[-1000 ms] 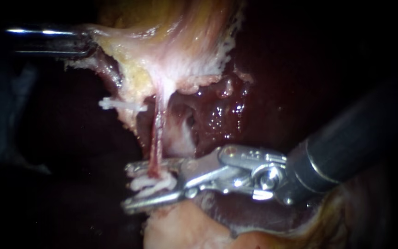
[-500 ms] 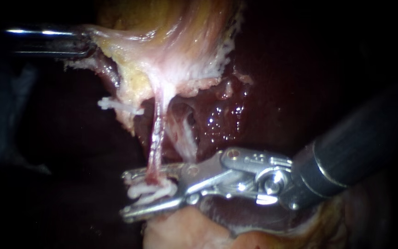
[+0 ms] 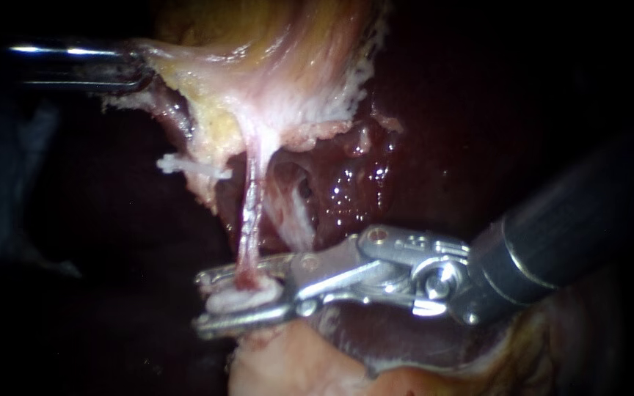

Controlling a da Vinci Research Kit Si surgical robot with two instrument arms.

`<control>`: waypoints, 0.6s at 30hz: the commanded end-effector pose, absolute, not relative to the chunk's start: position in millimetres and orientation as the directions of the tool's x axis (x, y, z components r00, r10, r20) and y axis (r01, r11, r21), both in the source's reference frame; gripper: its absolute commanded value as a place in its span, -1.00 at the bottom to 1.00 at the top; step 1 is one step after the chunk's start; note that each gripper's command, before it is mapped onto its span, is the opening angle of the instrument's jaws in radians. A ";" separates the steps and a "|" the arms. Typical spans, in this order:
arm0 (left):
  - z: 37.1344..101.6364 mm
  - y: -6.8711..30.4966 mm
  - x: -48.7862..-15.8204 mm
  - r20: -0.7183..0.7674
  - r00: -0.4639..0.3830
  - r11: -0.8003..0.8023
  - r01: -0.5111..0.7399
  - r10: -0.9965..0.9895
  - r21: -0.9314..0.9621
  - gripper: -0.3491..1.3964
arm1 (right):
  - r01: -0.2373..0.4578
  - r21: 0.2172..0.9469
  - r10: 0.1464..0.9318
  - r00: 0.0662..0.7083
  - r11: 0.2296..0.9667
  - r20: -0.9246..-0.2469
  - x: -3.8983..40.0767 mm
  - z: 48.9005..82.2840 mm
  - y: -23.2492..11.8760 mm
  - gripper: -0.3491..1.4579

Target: Clipping second clip right tube

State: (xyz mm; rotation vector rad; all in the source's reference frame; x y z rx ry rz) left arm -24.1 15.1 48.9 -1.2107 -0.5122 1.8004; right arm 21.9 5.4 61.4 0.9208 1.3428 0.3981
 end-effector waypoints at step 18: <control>48.9 15.2 -24.1 -0.525 -0.136 -0.527 -0.437 0.840 -0.729 -1.00 | 0.200 0.827 0.786 0.260 0.525 -0.562 20.7 61.8 6.4 -1.00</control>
